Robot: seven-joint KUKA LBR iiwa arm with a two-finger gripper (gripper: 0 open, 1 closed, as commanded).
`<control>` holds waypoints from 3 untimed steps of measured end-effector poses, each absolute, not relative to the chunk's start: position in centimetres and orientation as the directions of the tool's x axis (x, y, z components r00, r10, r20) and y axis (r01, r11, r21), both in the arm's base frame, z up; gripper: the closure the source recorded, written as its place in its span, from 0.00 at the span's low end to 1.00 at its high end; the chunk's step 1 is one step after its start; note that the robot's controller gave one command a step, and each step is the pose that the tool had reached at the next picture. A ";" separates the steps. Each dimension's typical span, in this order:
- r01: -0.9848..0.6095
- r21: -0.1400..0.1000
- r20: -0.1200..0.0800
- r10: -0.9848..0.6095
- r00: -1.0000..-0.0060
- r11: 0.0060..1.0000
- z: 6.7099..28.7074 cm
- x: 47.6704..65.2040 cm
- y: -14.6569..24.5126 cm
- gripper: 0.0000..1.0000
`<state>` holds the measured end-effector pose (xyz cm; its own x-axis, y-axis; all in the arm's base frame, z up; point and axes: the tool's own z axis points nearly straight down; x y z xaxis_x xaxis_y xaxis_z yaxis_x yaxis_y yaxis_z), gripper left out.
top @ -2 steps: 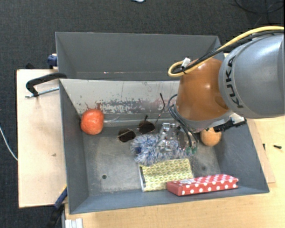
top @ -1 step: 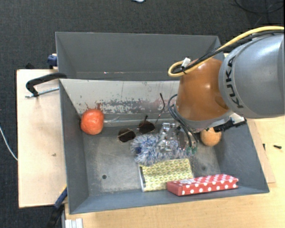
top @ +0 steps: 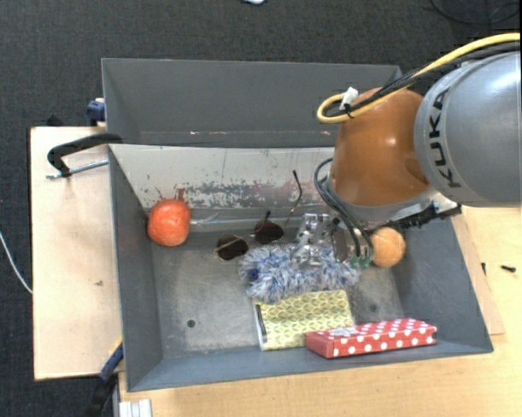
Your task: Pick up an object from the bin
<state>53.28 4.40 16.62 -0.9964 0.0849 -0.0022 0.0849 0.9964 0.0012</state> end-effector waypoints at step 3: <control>0.096 0.003 -0.009 0.096 -0.995 0.995 15.8 54.1 6.6 0.00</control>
Offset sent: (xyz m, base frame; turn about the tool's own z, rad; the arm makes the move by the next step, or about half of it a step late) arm 0.0000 0.0000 0.0000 0.0000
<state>54.12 6.58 15.76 -0.9953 0.0960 -0.0092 0.0959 0.9954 0.0030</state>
